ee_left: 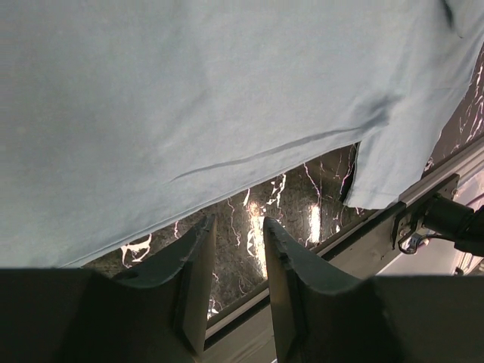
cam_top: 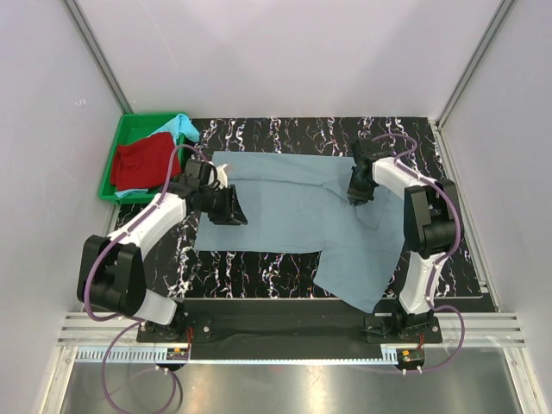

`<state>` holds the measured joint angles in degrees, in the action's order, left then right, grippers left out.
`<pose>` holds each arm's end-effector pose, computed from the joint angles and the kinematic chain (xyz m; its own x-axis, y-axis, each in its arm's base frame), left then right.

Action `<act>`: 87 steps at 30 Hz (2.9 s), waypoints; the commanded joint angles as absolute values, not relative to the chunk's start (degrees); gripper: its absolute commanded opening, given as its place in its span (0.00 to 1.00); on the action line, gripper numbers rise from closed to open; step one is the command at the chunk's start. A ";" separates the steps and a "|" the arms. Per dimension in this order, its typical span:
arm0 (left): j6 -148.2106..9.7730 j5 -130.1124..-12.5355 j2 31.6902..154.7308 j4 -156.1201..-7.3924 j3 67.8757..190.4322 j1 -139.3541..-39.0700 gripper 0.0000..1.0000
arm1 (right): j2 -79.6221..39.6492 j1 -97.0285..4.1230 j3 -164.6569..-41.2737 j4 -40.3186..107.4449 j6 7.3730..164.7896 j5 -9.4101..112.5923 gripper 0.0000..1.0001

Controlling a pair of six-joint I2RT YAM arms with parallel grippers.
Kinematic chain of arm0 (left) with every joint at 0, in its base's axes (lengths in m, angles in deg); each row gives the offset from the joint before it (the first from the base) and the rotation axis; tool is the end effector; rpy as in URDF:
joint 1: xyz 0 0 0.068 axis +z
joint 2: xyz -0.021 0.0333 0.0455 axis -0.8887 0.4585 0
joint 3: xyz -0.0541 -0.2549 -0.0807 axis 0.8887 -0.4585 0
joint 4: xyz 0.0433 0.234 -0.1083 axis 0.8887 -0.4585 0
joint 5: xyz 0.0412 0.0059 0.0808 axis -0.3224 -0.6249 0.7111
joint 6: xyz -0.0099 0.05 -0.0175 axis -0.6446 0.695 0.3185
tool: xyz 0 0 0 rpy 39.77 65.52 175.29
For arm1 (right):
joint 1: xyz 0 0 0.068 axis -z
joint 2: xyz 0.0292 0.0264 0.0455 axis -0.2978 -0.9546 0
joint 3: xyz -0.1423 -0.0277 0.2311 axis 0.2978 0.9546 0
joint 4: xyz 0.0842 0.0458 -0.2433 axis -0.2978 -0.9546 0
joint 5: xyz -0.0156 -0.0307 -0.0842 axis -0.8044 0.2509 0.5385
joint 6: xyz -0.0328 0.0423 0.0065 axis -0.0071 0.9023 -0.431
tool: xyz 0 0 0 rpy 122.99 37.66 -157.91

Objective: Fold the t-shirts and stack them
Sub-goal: Fold the tshirt

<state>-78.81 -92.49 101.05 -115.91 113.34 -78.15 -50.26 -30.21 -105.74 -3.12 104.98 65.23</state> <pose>0.2737 -0.0936 0.2284 -0.9420 -0.0662 -0.3291 0.1458 0.8024 -0.5788 0.3824 0.0836 0.1735 -0.9078 0.2351 -0.3474 0.2293 0.9716 0.0583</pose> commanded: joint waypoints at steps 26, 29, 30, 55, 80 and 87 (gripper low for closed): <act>-77.41 -94.62 101.04 -116.82 115.70 -75.19 0.36 | -50.96 -32.18 -117.43 -11.19 90.87 68.20 0.55; -77.77 -95.05 100.77 -116.73 115.17 -75.11 0.36 | -52.28 -32.27 -116.45 -9.45 91.57 68.55 0.51; -77.85 -95.14 100.60 -116.64 115.08 -75.11 0.36 | -52.63 -32.27 -116.45 -9.09 91.66 68.81 0.51; -78.03 -94.88 100.60 -117.08 114.20 -75.19 0.36 | -57.91 -32.27 -122.33 -8.21 91.57 75.58 0.00; -76.62 -95.14 100.95 -118.75 113.94 -75.02 0.36 | -65.94 -28.22 -146.17 -18.58 89.45 77.36 0.46; -77.06 -95.23 100.07 -117.70 112.62 -75.02 0.36 | -55.90 -27.00 -129.68 -12.70 96.40 63.82 0.52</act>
